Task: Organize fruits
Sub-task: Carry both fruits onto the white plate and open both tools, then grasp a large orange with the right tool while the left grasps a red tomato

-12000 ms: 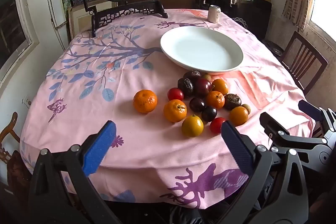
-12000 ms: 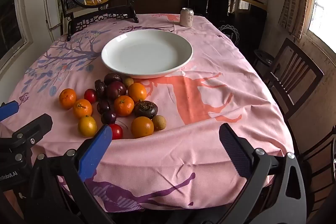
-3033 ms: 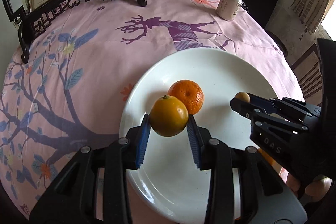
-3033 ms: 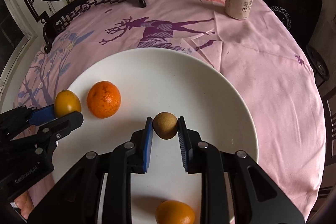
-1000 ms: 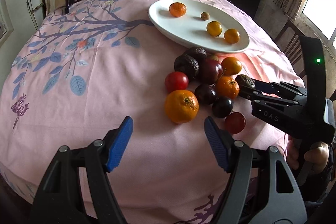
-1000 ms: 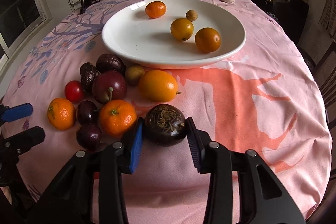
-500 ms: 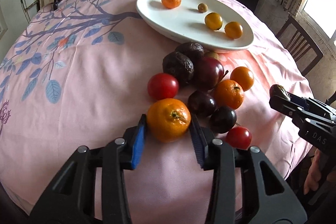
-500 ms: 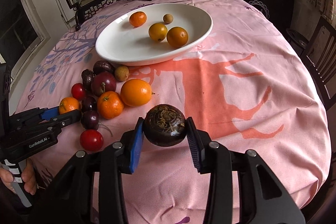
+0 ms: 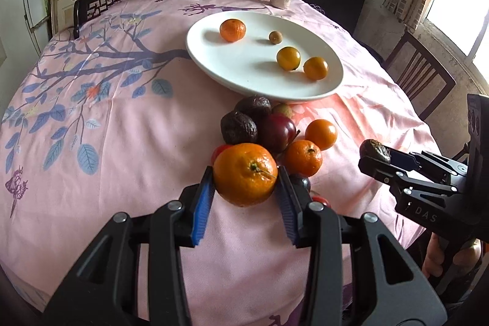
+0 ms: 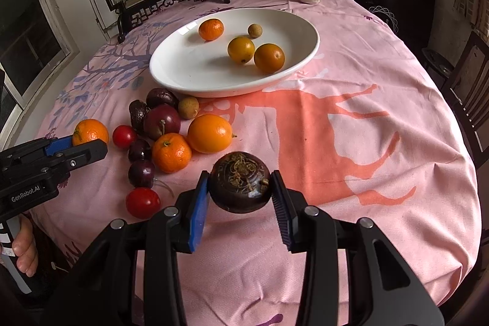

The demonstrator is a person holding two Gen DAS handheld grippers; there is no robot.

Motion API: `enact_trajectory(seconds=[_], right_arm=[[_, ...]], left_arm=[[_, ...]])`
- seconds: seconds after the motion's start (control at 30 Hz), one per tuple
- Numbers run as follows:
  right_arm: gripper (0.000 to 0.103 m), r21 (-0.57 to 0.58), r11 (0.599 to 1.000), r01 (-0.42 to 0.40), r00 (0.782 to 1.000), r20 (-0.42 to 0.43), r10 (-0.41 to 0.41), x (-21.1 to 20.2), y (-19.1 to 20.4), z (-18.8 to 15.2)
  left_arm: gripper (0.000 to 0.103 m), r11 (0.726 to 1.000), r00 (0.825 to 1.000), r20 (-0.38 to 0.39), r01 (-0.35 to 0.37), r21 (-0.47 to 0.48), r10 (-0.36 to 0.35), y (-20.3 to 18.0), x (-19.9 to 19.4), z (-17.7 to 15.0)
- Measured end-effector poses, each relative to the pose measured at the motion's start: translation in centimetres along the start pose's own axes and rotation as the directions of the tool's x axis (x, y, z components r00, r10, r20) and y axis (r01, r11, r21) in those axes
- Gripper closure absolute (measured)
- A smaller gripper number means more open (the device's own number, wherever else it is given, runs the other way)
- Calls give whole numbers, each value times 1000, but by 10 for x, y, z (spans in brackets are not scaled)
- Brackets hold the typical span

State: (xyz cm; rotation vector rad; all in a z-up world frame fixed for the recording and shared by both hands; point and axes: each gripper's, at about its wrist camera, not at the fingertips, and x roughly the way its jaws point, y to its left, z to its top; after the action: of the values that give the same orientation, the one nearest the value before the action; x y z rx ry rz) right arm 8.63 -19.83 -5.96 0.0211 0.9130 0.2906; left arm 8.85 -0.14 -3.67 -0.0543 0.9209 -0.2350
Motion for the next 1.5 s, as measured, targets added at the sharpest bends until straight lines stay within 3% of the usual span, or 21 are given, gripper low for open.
enact_trajectory(seconds=[0.13,0.27,0.47,0.63,0.83,0.9,0.93,1.13,1.2,1.27,1.33,1.5], right_arm=[[63,-35,999,-22,1000,7,22,-4,-2,22],[63,-86,996,5,998,56,0,-2,-5,74],[63,-28,1000,2,1000,-1,-2,65,-21,166],[63,-14,997,75,994,-82,-76,125,-34,203],[63,4,995,100,989,-108,-99,145,-46,207],[56,-2,994,108,988,-108,-108,146,-46,209],[46,-8,994,109,989,-103,-109,144,-45,210],[42,-112,978,175,985,13,-175,77,-27,190],[40,-116,980,162,987,27,-160,49,-24,165],[37,-94,990,103,994,35,-100,25,-23,128],[34,-71,996,45,999,29,-43,10,-20,88],[34,-35,999,34,999,38,-32,-9,-4,23]], left_arm=[[62,999,1000,-2,-6,37,7,3,4,36],[62,996,998,3,-69,54,69,10,25,93],[62,996,995,-47,-87,-13,86,26,92,164],[62,996,993,-94,-69,-50,64,33,130,177],[62,997,993,-108,-60,-53,54,35,146,182],[48,996,994,-94,-55,-65,48,35,143,184],[45,996,996,-82,-51,-71,45,36,138,185],[42,998,1000,11,-7,-65,7,33,68,163],[34,998,999,49,1,-60,2,30,41,139],[33,997,995,90,-44,-56,49,26,19,107],[33,998,993,111,-43,-47,48,21,5,73],[33,998,998,50,-33,-57,36,17,1,10]])
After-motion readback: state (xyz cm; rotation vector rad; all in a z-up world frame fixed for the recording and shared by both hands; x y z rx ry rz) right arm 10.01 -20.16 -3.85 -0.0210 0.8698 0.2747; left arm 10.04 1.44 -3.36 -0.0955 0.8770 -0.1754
